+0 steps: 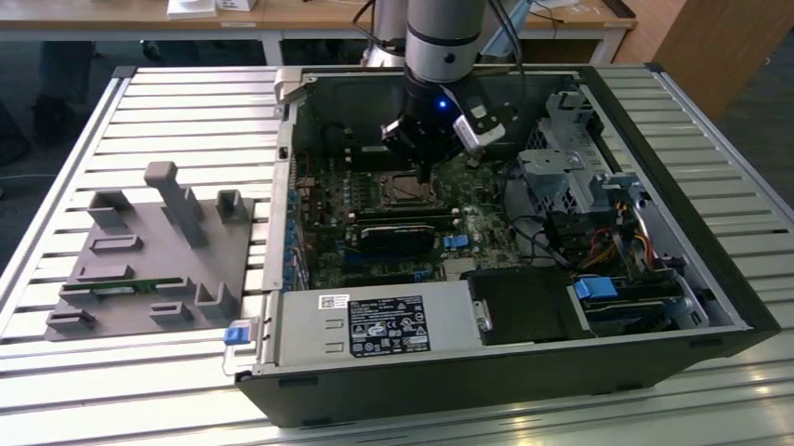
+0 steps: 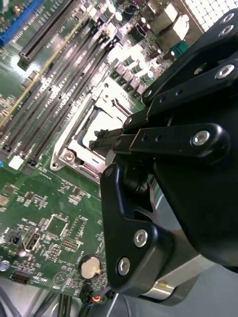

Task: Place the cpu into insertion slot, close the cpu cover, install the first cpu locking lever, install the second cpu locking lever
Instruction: 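Install the second cpu locking lever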

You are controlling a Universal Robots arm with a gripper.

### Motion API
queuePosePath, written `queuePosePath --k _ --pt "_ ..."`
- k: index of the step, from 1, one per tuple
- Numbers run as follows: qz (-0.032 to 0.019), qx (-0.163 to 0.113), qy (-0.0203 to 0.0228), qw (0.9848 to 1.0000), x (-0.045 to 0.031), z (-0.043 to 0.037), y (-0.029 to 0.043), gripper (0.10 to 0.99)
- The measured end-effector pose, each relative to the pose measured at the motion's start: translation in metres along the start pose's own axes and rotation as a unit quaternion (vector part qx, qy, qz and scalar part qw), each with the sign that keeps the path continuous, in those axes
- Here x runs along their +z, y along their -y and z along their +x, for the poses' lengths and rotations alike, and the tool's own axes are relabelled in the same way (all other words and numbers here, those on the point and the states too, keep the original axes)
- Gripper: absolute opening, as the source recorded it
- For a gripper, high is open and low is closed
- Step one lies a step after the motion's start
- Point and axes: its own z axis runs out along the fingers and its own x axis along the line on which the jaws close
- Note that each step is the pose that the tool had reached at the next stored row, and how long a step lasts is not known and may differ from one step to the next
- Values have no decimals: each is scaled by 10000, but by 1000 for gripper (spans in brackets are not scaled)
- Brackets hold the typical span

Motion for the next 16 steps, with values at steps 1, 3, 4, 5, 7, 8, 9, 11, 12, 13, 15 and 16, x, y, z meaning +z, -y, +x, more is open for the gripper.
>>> queuePosePath --k 1,3,4,5,7,8,9,11,12,13,15,16 --pt "-1 0 -1 10000 -1 0 12 106" --pt "-2 1 -3 10000 -1 1 34 106" --pt "-2 0 -3 10000 -1 1 47 106" --pt "-2 0 -3 10000 -1 1 63 106" --pt "-3 0 -3 10000 -1 1 82 106" --pt "-2 0 -3 10000 -1 2 87 106" --pt "-2 1 -3 10000 -1 2 90 106" --pt "-3 0 -3 10000 -1 1 94 106" --pt "-2 0 -3 10000 -1 1 96 106" --pt "-2 0 -3 10000 -1 2 98 106" --pt "-2 0 -3 10000 -1 2 100 106" --pt "-2 1 -3 10000 -1 2 101 106"
